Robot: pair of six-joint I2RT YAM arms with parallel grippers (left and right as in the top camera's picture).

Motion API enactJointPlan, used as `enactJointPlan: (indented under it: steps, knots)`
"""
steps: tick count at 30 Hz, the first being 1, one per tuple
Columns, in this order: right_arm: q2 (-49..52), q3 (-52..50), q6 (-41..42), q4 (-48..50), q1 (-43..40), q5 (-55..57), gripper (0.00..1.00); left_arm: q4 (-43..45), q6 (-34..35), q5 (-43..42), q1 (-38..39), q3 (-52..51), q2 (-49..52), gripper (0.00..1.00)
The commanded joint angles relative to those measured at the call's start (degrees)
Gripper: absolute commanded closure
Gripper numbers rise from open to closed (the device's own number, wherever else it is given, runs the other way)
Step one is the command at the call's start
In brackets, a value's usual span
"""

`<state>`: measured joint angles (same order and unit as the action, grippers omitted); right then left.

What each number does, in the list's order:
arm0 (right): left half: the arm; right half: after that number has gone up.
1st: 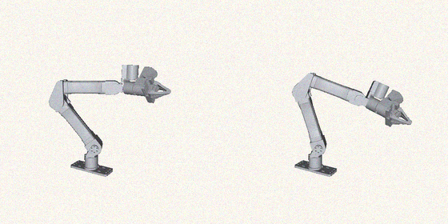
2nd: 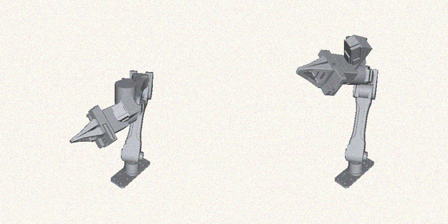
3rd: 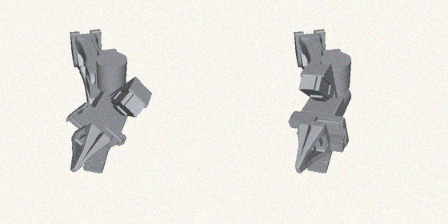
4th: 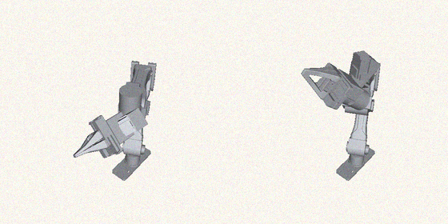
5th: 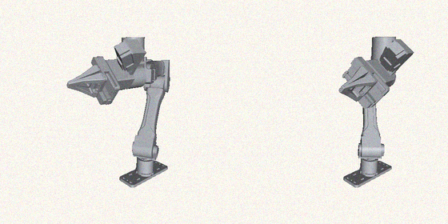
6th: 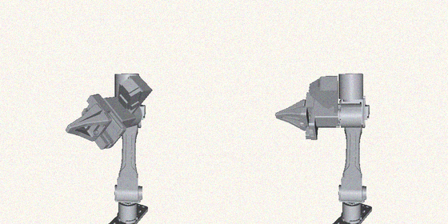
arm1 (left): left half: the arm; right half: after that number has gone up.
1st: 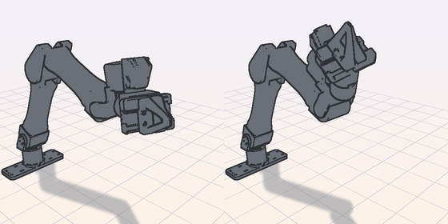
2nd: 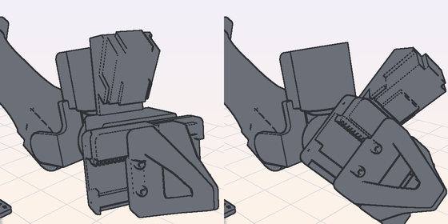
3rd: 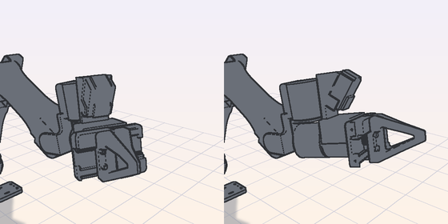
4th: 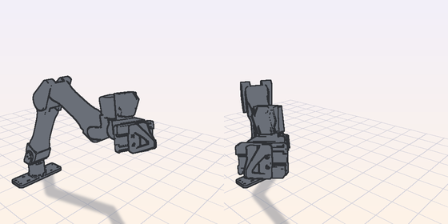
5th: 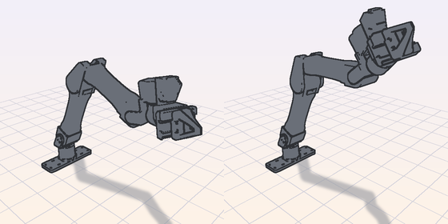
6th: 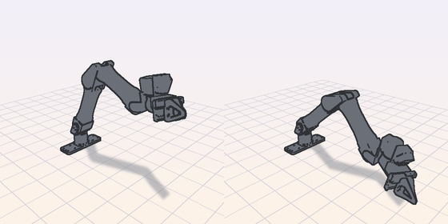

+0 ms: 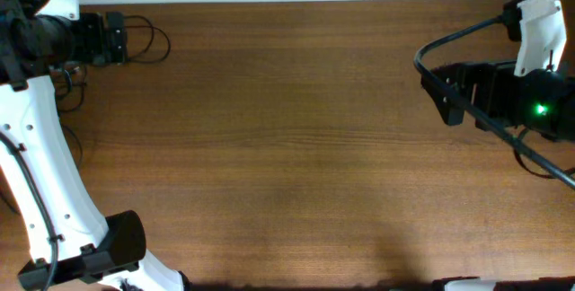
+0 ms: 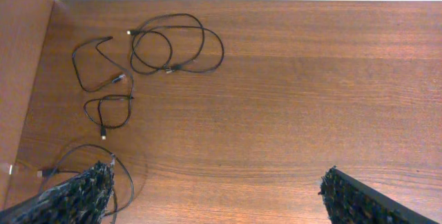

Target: Untangle cables

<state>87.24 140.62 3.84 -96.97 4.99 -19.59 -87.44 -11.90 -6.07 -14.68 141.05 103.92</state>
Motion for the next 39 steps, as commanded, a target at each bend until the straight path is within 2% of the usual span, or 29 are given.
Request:
enactJointPlan:
  steps: [1,8,11,12,14,15,18,22,23,27,31,39]
  knots:
    - [0.22,0.17,-0.44,-0.35,0.13,5.20,0.01,-0.11,0.72,-0.76,0.00,0.24,-0.39,0.01]
    - [1.01,-0.52,-0.63,1.33,0.35,11.72,0.01,-0.11,0.72,-0.76,0.00,0.24,-0.39,0.01]
    - [-2.40,-9.53,-0.66,18.29,0.59,11.74,0.01,-0.11,0.72,-0.76,0.00,0.24,-0.39,0.01]
    - [-6.45,-16.61,-0.66,26.86,0.57,11.69,0.01,-0.11,0.72,-0.76,0.00,0.24,-0.39,0.01]
    - [-19.02,-37.51,-0.66,44.72,0.35,11.72,0.01,-0.11,0.72,-0.76,0.00,0.24,-0.39,0.01]
    - [-27.26,-51.12,-0.63,53.29,-1.27,11.67,0.01,-0.11,0.72,-0.76,0.00,0.24,-0.39,0.01]
    - [-46.40,-80.72,-0.66,70.84,-4.44,11.69,0.01,-0.11,0.72,-0.76,0.00,0.24,-0.39,0.01]
    - [-69.48,-115.08,-0.63,90.49,-6.25,11.26,0.01,-0.11,0.72,-0.76,0.00,0.24,-0.39,0.01]
    - [-73.31,-120.43,-0.63,93.55,-6.25,11.23,0.01,-0.11,0.72,-0.79,0.00,0.24,-0.39,0.01]
    - [-82.07,-132.08,-0.66,95.10,-6.25,11.28,0.01,-0.11,0.72,-0.76,0.00,0.24,-0.39,0.01]
    - [-86.29,-139.60,-0.61,95.10,-6.25,11.23,0.01,-0.11,0.72,-0.76,0.00,0.24,-0.39,0.01]
    - [-87.03,-140.30,-0.44,93.26,-6.19,11.10,0.01,-0.11,0.72,-0.76,0.00,0.24,-0.39,0.01]
